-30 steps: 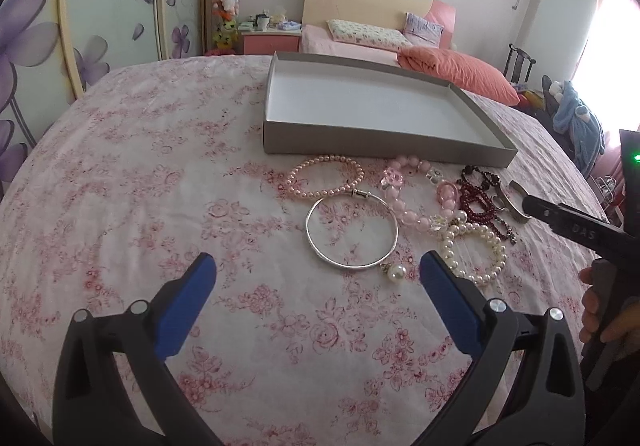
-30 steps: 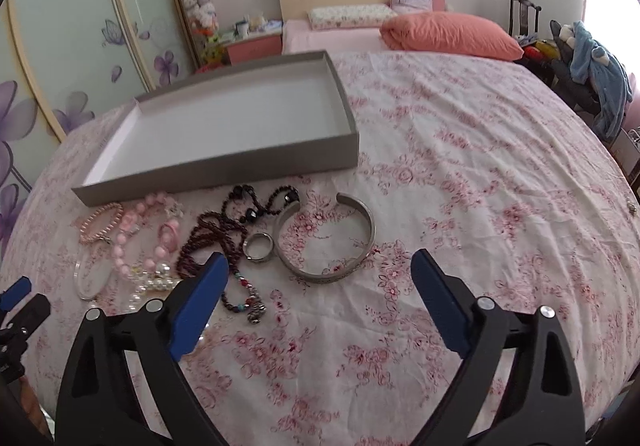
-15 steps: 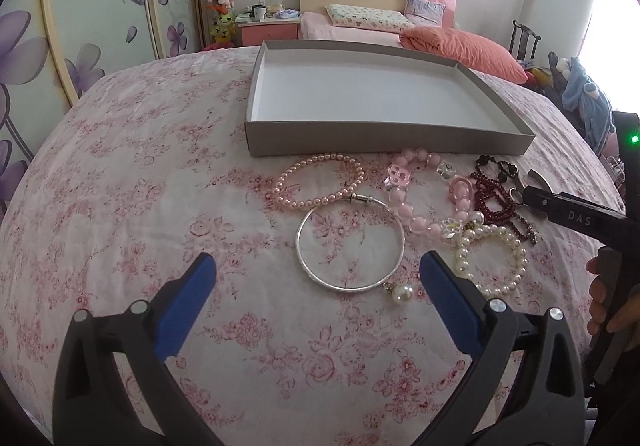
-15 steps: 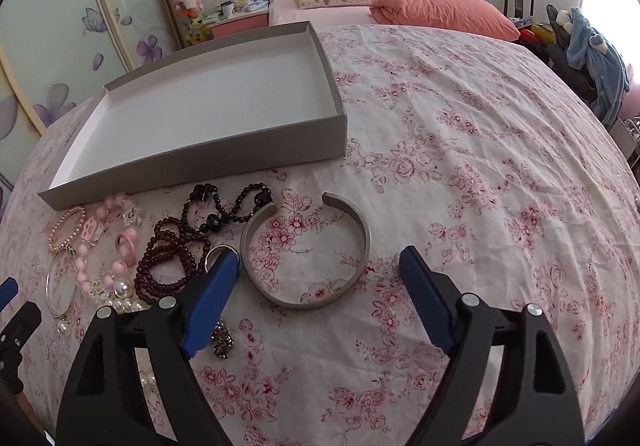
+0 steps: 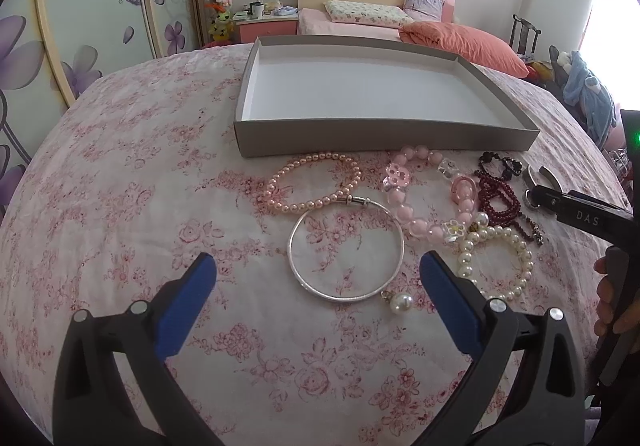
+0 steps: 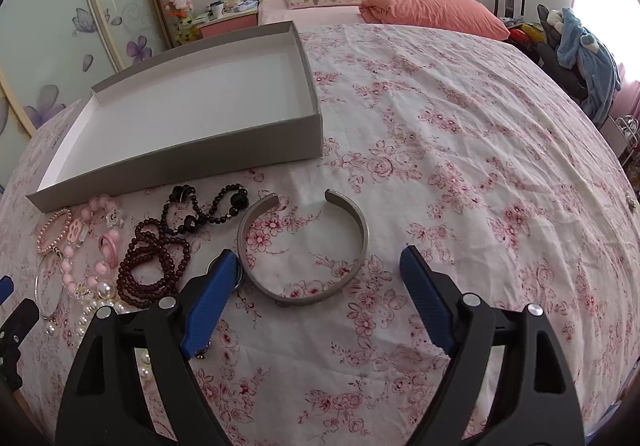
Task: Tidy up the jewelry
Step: 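Move the right gripper down over the silver cuff bracelet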
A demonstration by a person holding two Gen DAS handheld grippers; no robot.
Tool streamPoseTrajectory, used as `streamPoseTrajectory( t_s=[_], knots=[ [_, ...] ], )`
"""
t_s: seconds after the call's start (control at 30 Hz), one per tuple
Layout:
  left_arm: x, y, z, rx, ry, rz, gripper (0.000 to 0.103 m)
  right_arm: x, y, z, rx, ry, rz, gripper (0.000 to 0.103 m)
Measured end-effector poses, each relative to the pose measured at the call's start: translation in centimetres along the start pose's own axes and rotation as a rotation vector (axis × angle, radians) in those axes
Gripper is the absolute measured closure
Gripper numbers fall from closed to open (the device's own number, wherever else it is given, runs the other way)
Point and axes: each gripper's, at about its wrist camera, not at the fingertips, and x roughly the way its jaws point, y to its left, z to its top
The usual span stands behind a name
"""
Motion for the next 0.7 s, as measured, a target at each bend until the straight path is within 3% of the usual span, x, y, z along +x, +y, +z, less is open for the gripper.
streamPoseTrajectory(
  t_s=[0.23, 0.37, 0.7],
  knots=[
    [0.3, 0.0, 0.1, 0.000, 0.007, 0.006, 0.004, 0.5, -0.1, 0.5, -0.003, -0.009, -0.010, 0.020],
    [0.2, 0.2, 0.3, -0.008, 0.001, 0.001, 0.004, -0.9, -1.7, 0.6, 0.073, -0.045, 0.055, 0.014],
    [0.2, 0.3, 0.3, -0.013, -0.002, 0.002, 0.004, -0.6, -1.2, -1.2, -0.016, 0.012, -0.009, 0.013]
  ],
)
